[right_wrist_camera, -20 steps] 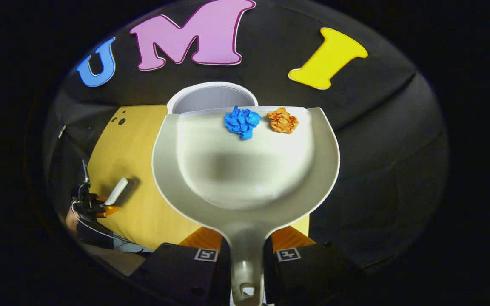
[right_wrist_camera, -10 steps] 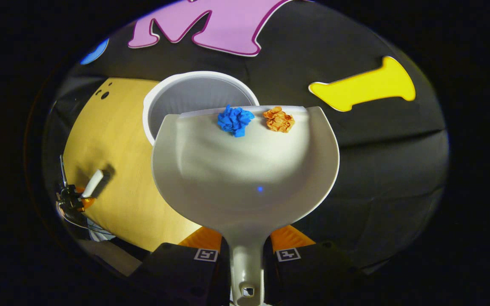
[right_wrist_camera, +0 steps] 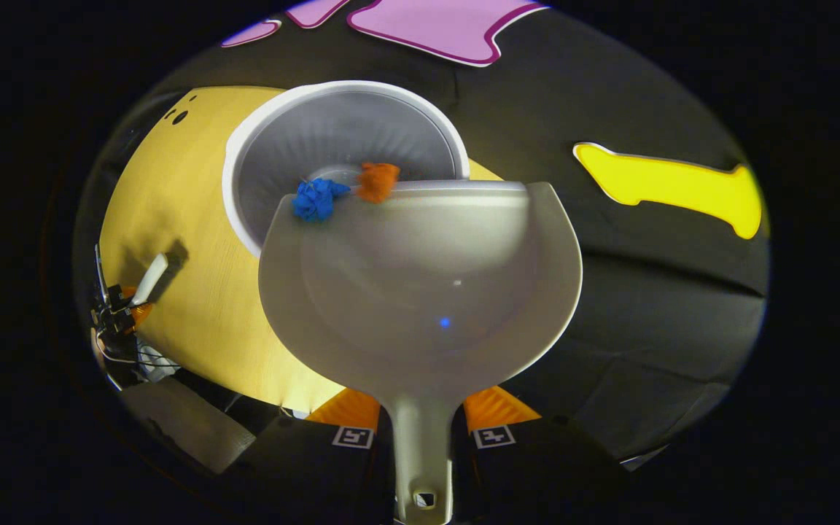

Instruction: Pick up the small broom and dustpan from the desktop, sweep the trash into the dustpan with the broom, and then empty the trash into the garbage bin.

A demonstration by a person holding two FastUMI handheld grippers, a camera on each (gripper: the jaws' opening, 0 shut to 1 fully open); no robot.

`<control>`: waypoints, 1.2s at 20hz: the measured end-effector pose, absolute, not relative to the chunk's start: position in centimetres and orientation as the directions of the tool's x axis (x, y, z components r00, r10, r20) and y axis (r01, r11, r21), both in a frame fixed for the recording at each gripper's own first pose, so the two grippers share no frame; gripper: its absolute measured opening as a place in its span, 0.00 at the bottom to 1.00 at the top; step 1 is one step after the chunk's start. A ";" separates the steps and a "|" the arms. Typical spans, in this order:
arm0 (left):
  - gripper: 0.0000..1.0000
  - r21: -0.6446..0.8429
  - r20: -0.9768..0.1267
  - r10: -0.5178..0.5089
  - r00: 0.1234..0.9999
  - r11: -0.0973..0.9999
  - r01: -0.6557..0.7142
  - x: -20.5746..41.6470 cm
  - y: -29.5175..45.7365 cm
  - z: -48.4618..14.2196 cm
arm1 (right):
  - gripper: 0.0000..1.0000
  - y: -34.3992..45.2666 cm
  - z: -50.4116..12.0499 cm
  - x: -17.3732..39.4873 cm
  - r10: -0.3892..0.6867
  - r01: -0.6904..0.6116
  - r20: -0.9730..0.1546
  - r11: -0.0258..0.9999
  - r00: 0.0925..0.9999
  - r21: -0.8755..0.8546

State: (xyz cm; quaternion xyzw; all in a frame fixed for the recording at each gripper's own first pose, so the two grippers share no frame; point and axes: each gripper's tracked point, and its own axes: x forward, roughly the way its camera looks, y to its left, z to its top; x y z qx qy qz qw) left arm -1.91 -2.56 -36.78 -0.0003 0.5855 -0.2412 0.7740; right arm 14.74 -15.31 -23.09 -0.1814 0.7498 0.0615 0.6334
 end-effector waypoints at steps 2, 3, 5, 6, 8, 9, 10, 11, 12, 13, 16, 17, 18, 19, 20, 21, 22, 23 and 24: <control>0.27 -0.281 -0.907 -0.372 0.199 0.884 0.374 -1.8 -2.6 -36.8 | 0.38 -15.0 -23.1 14.9 -0.195 -0.353 -0.972 0.926 -0.135 -0.136; 0.25 -0.279 -0.907 -0.371 0.200 0.884 0.375 -1.8 -2.6 -36.8 | 0.35 -14.9 -23.2 15.0 -0.195 -0.356 -0.972 0.924 -0.134 -0.136; 0.25 -0.275 -0.908 -0.367 0.200 0.884 0.377 -1.9 -2.6 -36.8 | 0.34 -14.9 -23.2 15.1 -0.195 -0.357 -0.972 0.924 -0.131 -0.137; 0.25 -0.274 -0.909 -0.367 0.200 0.885 0.377 -1.8 -2.6 -36.7 | 0.35 -14.9 -23.3 15.1 -0.196 -0.357 -0.973 0.924 -0.125 -0.140; 0.24 -0.270 -0.910 -0.363 0.202 0.886 0.376 -1.9 -2.5 -36.6 | 0.31 -15.1 -23.0 15.0 -0.200 -0.357 -0.974 0.922 -0.109 -0.149; 0.25 -0.267 -0.911 -0.360 0.204 0.888 0.375 -1.8 -2.5 -36.6 | 0.35 -15.1 -22.8 15.1 -0.192 -0.354 -0.977 0.923 -0.090 -0.149; 0.25 -0.260 -0.912 -0.353 0.208 0.891 0.372 -1.9 -2.4 -36.6 | 0.35 -15.2 -22.8 15.1 -0.171 -0.332 -0.983 0.933 -0.067 -0.140; 0.25 -0.254 -0.914 -0.346 0.212 0.895 0.368 -1.9 -2.4 -36.5 | 0.35 -15.0 -22.6 14.8 -0.141 -0.302 -0.989 0.946 -0.047 -0.120; 0.25 -0.248 -0.915 -0.340 0.215 0.898 0.363 -2.0 -2.4 -36.4 | 0.34 -15.0 -22.1 14.6 -0.112 -0.282 -0.993 0.954 -0.025 -0.101; 0.25 -0.243 -0.917 -0.335 0.218 0.900 0.361 -2.0 -2.4 -36.4 | 0.34 -15.1 -21.6 14.4 -0.091 -0.271 -0.996 0.959 -0.001 -0.088; 0.25 -0.224 -0.921 -0.317 0.225 0.906 0.359 -2.2 -2.0 -36.2 | 0.35 -15.5 -19.1 12.8 -0.054 -0.260 -0.996 0.963 0.075 -0.072; 0.25 -0.217 -0.922 -0.311 0.230 0.908 0.359 -2.1 -1.8 -36.1 | 0.35 -15.4 -18.2 12.1 -0.039 -0.260 -0.994 0.964 0.100 -0.064; 0.25 -0.211 -0.924 -0.306 0.232 0.910 0.358 -2.0 -1.2 -36.0 | 0.35 -15.1 -17.3 11.1 -0.019 -0.259 -0.992 0.964 0.125 -0.051; 0.25 -0.206 -0.925 -0.300 0.234 0.911 0.357 -2.0 -0.9 -35.9 | 0.35 -14.6 -16.5 10.1 0.003 -0.258 -0.989 0.966 0.146 -0.035; 0.25 -0.200 -0.926 -0.294 0.236 0.913 0.356 -2.0 -0.9 -35.9 | 0.34 -13.9 -15.7 8.8 0.027 -0.262 -0.986 0.965 0.164 -0.017; 0.25 -0.194 -0.927 -0.289 0.237 0.915 0.355 -2.0 -0.8 -35.9 | 0.34 -13.2 -15.1 7.5 0.052 -0.272 -0.983 0.962 0.178 0.002; 0.25 -0.189 -0.929 -0.283 0.239 0.917 0.353 -2.1 -0.7 -35.9 | 0.34 -12.3 -14.8 6.2 0.072 -0.281 -0.979 0.960 0.191 0.015; 0.25 -0.184 -0.929 -0.278 0.242 0.919 0.349 -2.2 -0.7 -35.8 | 0.34 -11.5 -14.7 4.9 0.088 -0.293 -0.976 0.956 0.198 0.027; 0.25 -0.177 -0.930 -0.271 0.247 0.922 0.345 -2.1 -0.5 -35.8 | 0.35 -10.7 -14.9 3.6 0.102 -0.304 -0.974 0.952 0.204 0.036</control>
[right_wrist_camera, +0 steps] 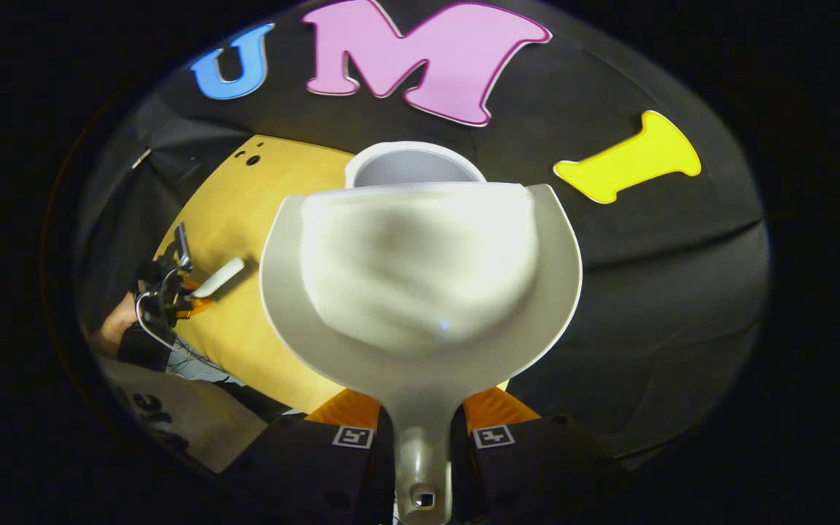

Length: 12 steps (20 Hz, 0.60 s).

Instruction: Pick up the small broom and dustpan from the desktop, sweep the trash into the dustpan with the broom, and then empty the trash into the garbage bin.

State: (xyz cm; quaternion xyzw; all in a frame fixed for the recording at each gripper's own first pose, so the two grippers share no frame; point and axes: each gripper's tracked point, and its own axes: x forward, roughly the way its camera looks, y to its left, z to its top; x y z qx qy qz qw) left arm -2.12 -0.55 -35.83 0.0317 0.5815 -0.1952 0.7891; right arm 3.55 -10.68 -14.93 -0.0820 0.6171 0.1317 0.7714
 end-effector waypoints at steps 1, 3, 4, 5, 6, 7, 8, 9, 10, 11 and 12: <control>0.25 -0.166 -0.932 -0.261 0.252 0.925 0.343 -2.0 -0.3 -35.9 | 0.34 -9.8 -15.3 2.1 0.114 -0.310 -0.972 0.950 0.206 0.046; 0.25 -0.141 -0.936 -0.237 0.261 0.930 0.339 -2.0 0.2 -36.1 | 0.37 -7.6 -16.3 -0.8 0.149 -0.318 -0.969 0.945 0.198 0.081; 0.25 -0.135 -0.937 -0.230 0.263 0.933 0.334 -1.9 0.3 -36.1 | 0.37 -6.6 -17.2 -2.2 0.165 -0.328 -0.969 0.940 0.186 0.097; 0.25 -0.131 -0.938 -0.225 0.265 0.935 0.330 -2.0 0.3 -36.2 | 0.37 -5.6 -18.2 -3.4 0.173 -0.334 -0.969 0.937 0.178 0.106; 0.25 -0.126 -0.938 -0.220 0.267 0.937 0.326 -2.0 0.5 -36.2 | 0.34 -4.8 -19.4 -4.6 0.179 -0.337 -0.969 0.935 0.169 0.114; 0.25 -0.118 -0.939 -0.212 0.270 0.938 0.325 -2.0 0.7 -36.3 | 0.38 -3.9 -20.7 -5.7 0.186 -0.336 -0.970 0.933 0.158 0.124; 0.25 -0.109 -0.941 -0.203 0.271 0.940 0.324 -1.9 0.8 -36.5 | 0.34 -2.8 -22.0 -6.7 0.197 -0.326 -0.969 0.935 0.146 0.141; 0.25 -0.101 -0.942 -0.195 0.273 0.941 0.324 -1.9 0.9 -36.6 | 0.34 -1.6 -23.6 -7.6 0.206 -0.320 -0.969 0.935 0.135 0.154; 0.25 -0.094 -0.944 -0.188 0.272 0.942 0.323 -1.9 1.0 -36.8 | 0.34 -0.6 -25.2 -8.4 0.209 -0.318 -0.970 0.935 0.127 0.160; 0.25 -0.088 -0.945 -0.181 0.271 0.943 0.321 -2.0 1.0 -37.0 | 0.34 0.2 -26.8 -9.1 0.206 -0.317 -0.972 0.935 0.114 0.161; 0.25 -0.082 -0.947 -0.174 0.270 0.944 0.320 -2.0 1.2 -37.2 | 0.35 1.0 -28.3 -9.8 0.202 -0.311 -0.974 0.937 0.102 0.161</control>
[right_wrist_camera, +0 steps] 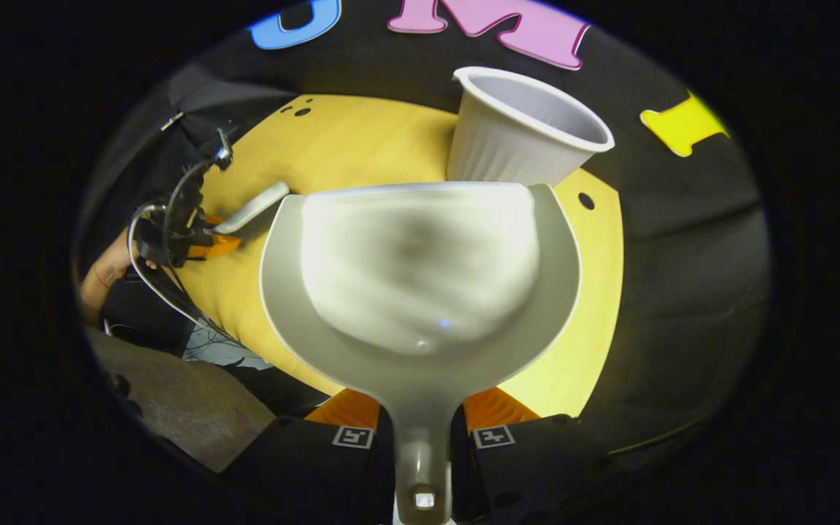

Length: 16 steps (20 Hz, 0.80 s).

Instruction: Pick up the small broom and dustpan from the desktop, sweep the trash into the dustpan with the broom, and then empty the trash into the garbage bin.

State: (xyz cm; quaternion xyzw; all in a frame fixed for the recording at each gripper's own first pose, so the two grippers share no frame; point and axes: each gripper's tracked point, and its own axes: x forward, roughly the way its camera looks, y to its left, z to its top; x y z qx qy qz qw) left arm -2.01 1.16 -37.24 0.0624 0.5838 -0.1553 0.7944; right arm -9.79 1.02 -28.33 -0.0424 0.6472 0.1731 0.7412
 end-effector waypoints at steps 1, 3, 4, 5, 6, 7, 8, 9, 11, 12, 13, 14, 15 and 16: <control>0.25 -0.077 -0.949 -0.167 0.268 0.945 0.319 -2.0 1.3 -37.5 | 0.38 2.0 -29.9 -10.5 0.204 -0.303 -0.975 0.938 0.091 0.168; 0.25 -0.058 -0.953 -0.148 0.266 0.947 0.317 -2.2 1.3 -37.8 | 0.34 4.5 -32.9 -12.0 0.225 -0.282 -0.973 0.938 0.058 0.200; 0.25 -0.045 -0.953 -0.137 0.271 0.946 0.320 -2.1 1.3 -37.9 | 0.34 5.4 -34.2 -12.4 0.230 -0.272 -0.972 0.939 0.049 0.209; 0.25 -0.031 -0.953 -0.127 0.277 0.945 0.325 -2.2 1.3 -37.9 | 0.34 5.9 -35.4 -12.7 0.229 -0.267 -0.972 0.941 0.044 0.210; 0.25 -0.025 -0.954 -0.121 0.276 0.945 0.328 -2.3 1.3 -38.1 | 0.35 6.4 -36.6 -12.8 0.225 -0.261 -0.973 0.943 0.044 0.206; 0.25 -0.027 -0.955 -0.121 0.270 0.945 0.326 -2.4 1.2 -38.1 | 0.35 7.0 -37.6 -12.6 0.223 -0.255 -0.973 0.945 0.052 0.203; 0.25 -0.032 -0.956 -0.123 0.266 0.946 0.322 -2.4 1.2 -38.2 | 0.35 7.5 -38.4 -12.4 0.223 -0.245 -0.973 0.948 0.058 0.203; 0.25 -0.035 -0.955 -0.125 0.269 0.948 0.317 -2.2 1.2 -38.1 | 0.35 8.1 -39.0 -12.2 0.225 -0.226 -0.972 0.952 0.063 0.206; 0.27 -0.023 -0.954 -0.116 0.276 0.948 0.318 -2.3 1.2 -38.2 | 0.34 9.1 -40.1 -11.9 0.233 -0.196 -0.970 0.957 0.074 0.215; 0.25 -0.012 -0.953 -0.107 0.283 0.948 0.319 -2.2 1.1 -38.2 | 0.35 9.2 -40.7 -12.0 0.230 -0.189 -0.970 0.959 0.077 0.212; 0.25 -0.001 -0.953 -0.099 0.288 0.947 0.320 -2.2 1.1 -38.1 | 0.35 9.2 -41.0 -12.0 0.223 -0.188 -0.972 0.960 0.077 0.206; 0.25 0.003 -0.952 -0.095 0.290 0.947 0.322 -2.2 1.0 -38.0 | 0.35 9.2 -41.4 -12.0 0.214 -0.189 -0.974 0.962 0.079 0.197; 0.25 0.008 -0.952 -0.092 0.291 0.946 0.324 -2.1 1.0 -38.0 | 0.35 9.2 -41.7 -12.1 0.207 -0.189 -0.975 0.963 0.078 0.189; 0.26 0.011 -0.952 -0.090 0.293 0.945 0.328 -2.0 0.8 -38.0 | 0.35 9.3 -42.1 -12.2 0.202 -0.187 -0.976 0.965 0.076 0.185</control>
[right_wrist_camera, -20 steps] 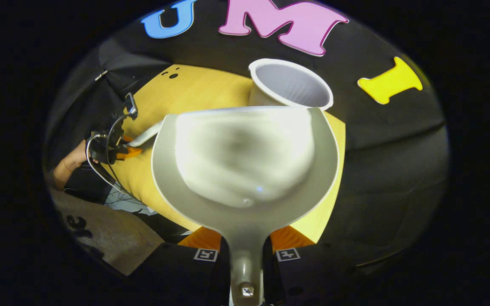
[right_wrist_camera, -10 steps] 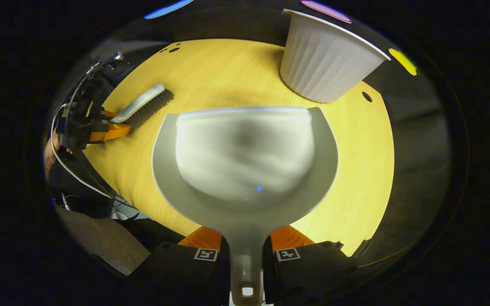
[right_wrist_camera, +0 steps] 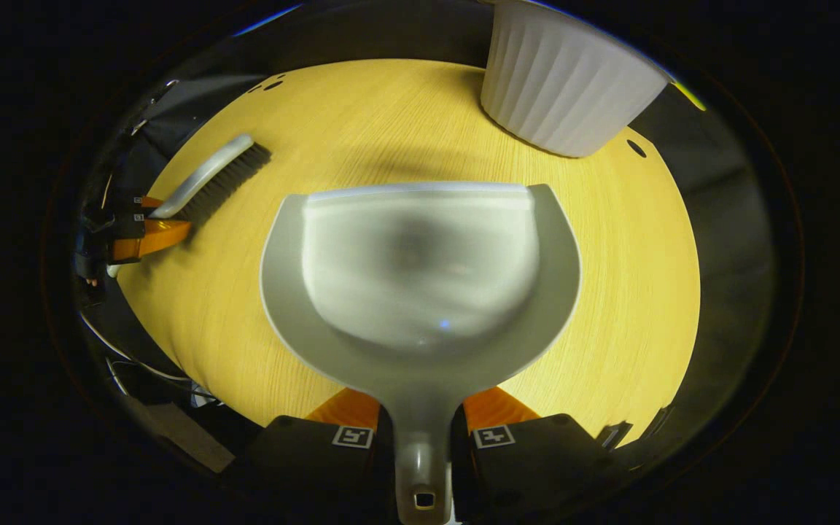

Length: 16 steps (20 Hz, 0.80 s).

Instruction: Pick up the small broom and dustpan from the desktop, sweep the trash into the dustpan with the broom, and then empty the trash into the garbage bin.

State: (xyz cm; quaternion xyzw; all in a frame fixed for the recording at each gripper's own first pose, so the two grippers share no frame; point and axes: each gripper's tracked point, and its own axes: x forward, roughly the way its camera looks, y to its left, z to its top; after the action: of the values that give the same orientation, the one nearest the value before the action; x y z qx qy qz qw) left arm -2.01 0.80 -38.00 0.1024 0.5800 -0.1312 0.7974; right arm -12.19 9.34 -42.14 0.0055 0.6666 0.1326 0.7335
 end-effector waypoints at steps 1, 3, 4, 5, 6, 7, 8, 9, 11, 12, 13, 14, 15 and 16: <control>0.26 0.013 -0.951 -0.091 0.294 0.943 0.333 -1.9 0.7 -38.1 | 0.35 9.5 -42.3 -12.2 0.200 -0.179 -0.977 0.967 0.077 0.184; 0.27 0.017 -0.951 -0.092 0.295 0.938 0.347 -1.8 0.8 -38.3 | 0.34 9.7 -42.8 -12.5 0.211 -0.157 -0.975 0.968 0.075 0.198; 0.26 0.024 -0.952 -0.086 0.292 0.935 0.353 -1.7 0.9 -38.4 | 0.38 9.8 -42.7 -12.5 0.217 -0.146 -0.973 0.968 0.073 0.205; 0.28 0.032 -0.954 -0.078 0.290 0.934 0.356 -1.8 0.9 -38.4 | 0.35 9.9 -42.7 -12.6 0.224 -0.138 -0.972 0.967 0.069 0.213; 0.28 0.036 -0.955 -0.073 0.287 0.934 0.357 -1.9 0.9 -38.5 | 0.36 10.0 -42.9 -12.7 0.230 -0.132 -0.971 0.967 0.067 0.220; 0.27 0.039 -0.956 -0.068 0.285 0.935 0.354 -2.1 1.0 -38.5 | 0.36 10.1 -42.9 -12.8 0.233 -0.127 -0.970 0.966 0.066 0.224; 0.29 0.046 -0.956 -0.061 0.288 0.936 0.350 -2.1 1.1 -38.4 | 0.34 10.1 -43.0 -12.9 0.234 -0.129 -0.970 0.966 0.067 0.224; 0.30 0.051 -0.955 -0.056 0.291 0.935 0.350 -1.9 1.1 -38.4 | 0.36 10.0 -43.2 -12.9 0.234 -0.132 -0.970 0.966 0.068 0.224; 0.29 0.065 -0.955 -0.045 0.292 0.933 0.355 -1.7 1.3 -38.4 | 0.37 10.0 -43.2 -13.0 0.232 -0.132 -0.971 0.966 0.062 0.223; 0.30 0.073 -0.955 -0.039 0.296 0.931 0.358 -1.6 1.3 -38.3 | 0.37 10.0 -43.3 -13.1 0.232 -0.134 -0.971 0.966 0.060 0.222; 0.30 0.078 -0.954 -0.036 0.298 0.930 0.360 -1.6 1.3 -38.1 | 0.37 10.1 -43.3 -13.1 0.234 -0.137 -0.970 0.965 0.060 0.224; 0.29 0.083 -0.952 -0.034 0.304 0.928 0.364 -1.5 1.3 -37.8 | 0.38 10.2 -43.3 -13.3 0.237 -0.145 -0.970 0.963 0.054 0.227; 0.23 0.092 -0.950 -0.028 0.310 0.926 0.366 -1.5 1.4 -37.6 | 0.40 10.3 -43.4 -13.2 0.240 -0.150 -0.969 0.962 0.055 0.229; 0.31 0.098 -0.949 -0.024 0.316 0.925 0.366 -1.4 1.4 -37.4 | 0.43 10.3 -43.2 -13.3 0.243 -0.150 -0.969 0.961 0.054 0.232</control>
State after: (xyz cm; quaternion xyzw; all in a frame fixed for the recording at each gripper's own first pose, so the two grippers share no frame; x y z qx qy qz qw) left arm -1.44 1.42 -37.37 0.1495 0.5720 -0.1224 0.7972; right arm -13.31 10.29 -43.19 0.0344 0.6745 0.1352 0.7250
